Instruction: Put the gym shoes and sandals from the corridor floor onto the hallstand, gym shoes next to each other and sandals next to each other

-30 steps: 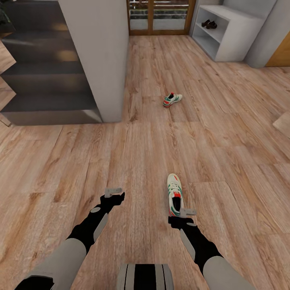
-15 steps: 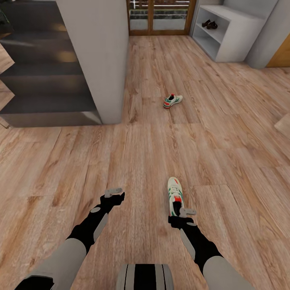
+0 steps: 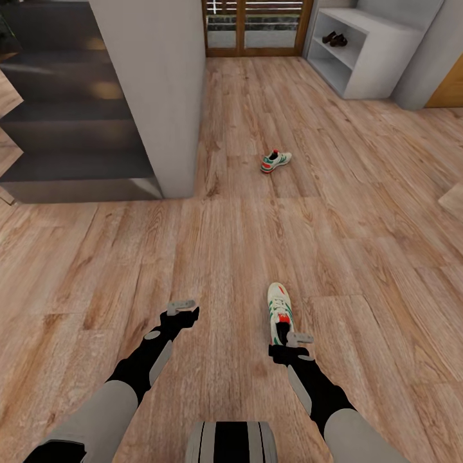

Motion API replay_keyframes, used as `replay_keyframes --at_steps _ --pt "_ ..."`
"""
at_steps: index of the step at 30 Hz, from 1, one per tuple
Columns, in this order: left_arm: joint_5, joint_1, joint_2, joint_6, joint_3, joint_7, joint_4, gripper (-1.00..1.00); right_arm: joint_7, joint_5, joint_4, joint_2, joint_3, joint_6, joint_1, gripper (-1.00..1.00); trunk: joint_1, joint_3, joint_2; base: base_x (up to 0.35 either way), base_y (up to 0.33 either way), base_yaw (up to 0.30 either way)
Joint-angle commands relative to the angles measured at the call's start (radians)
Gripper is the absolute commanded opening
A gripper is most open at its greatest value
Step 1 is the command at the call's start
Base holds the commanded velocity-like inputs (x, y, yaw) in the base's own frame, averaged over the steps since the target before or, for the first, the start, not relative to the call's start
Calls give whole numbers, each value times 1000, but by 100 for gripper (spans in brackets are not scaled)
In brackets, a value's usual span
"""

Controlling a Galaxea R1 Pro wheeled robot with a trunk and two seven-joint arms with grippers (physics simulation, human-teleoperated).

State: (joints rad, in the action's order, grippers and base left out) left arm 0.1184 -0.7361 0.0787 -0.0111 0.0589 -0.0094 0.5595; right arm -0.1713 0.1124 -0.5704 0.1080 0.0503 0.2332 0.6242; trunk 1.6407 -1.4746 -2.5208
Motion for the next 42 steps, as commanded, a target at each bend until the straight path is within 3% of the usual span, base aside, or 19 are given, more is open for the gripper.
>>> replay_keyframes --at_steps 1,12,25,42 --pt "10 0 0 -1 2 -1 0 100 -8 10 -2 -1 5 5 0 100 0 -1 0 0 0 0" --pt "10 0 0 -1 2 -1 0 100 -8 10 -2 -1 5 5 0 100 0 -2 0 0 0 0" --pt "10 0 0 -1 2 -1 0 100 -8 10 -2 -1 5 5 0 100 6 -72 -3 0 0 0" --pt "10 0 0 -1 2 0 0 100 -8 10 -2 -1 5 5 0 100 6 -77 -3 10 0 0"
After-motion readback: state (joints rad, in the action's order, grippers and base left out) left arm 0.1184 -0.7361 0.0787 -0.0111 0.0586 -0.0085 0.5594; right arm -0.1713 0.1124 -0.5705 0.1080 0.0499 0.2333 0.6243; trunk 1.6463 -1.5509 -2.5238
